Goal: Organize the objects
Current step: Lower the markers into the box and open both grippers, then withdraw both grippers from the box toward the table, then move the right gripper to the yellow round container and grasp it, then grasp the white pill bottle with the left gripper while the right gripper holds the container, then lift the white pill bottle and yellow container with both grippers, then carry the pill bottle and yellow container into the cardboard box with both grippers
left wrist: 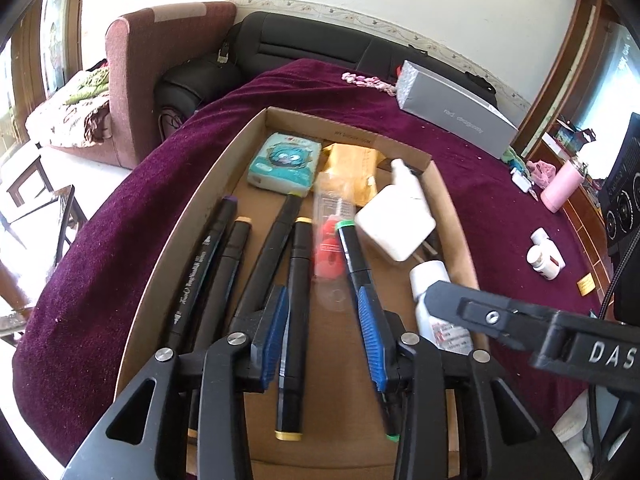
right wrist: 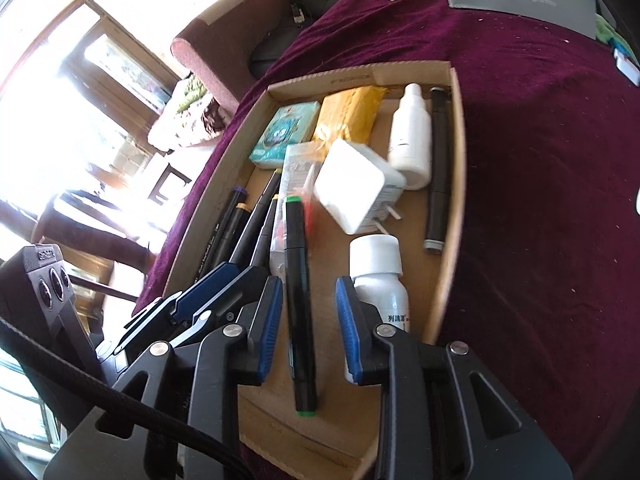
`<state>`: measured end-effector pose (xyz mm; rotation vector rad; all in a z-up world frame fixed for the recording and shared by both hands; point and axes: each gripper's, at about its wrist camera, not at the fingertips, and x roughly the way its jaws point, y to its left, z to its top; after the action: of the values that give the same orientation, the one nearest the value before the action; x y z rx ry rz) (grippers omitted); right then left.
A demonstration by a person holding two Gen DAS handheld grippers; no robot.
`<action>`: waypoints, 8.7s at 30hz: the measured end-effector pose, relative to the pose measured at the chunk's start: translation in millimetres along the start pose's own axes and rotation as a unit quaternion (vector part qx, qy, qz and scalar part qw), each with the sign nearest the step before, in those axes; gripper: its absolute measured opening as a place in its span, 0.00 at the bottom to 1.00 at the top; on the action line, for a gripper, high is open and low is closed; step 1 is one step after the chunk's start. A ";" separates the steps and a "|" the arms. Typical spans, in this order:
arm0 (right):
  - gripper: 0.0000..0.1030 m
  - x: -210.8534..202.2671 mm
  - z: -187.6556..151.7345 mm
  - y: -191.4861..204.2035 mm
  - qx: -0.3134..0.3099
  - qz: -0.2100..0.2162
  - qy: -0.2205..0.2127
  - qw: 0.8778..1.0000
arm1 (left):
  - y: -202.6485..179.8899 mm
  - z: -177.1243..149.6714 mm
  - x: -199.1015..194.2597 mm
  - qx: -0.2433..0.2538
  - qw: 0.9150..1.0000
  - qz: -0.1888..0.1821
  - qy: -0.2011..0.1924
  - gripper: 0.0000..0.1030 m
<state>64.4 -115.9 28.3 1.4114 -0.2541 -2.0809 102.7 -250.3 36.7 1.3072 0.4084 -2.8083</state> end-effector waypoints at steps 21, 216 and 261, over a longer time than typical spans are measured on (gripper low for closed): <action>0.48 -114.0 -38.6 -124.4 0.100 0.013 -0.110 0.989 | -99.0 -10.3 -22.8 0.105 0.994 0.001 0.010 0.31; 0.55 -189.9 -43.3 -274.9 0.093 -0.300 -0.123 0.941 | -171.5 -36.9 8.4 0.119 0.976 -0.177 0.052 0.28; 0.37 -90.0 -12.9 -46.1 -0.088 -0.127 -0.086 0.984 | 3.1 -24.2 -24.4 -0.020 0.997 -0.069 -0.013 0.28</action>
<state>81.3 -25.0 71.1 1.2112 0.0453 -2.3715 137.2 -249.7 39.5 1.2794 0.5726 -2.9081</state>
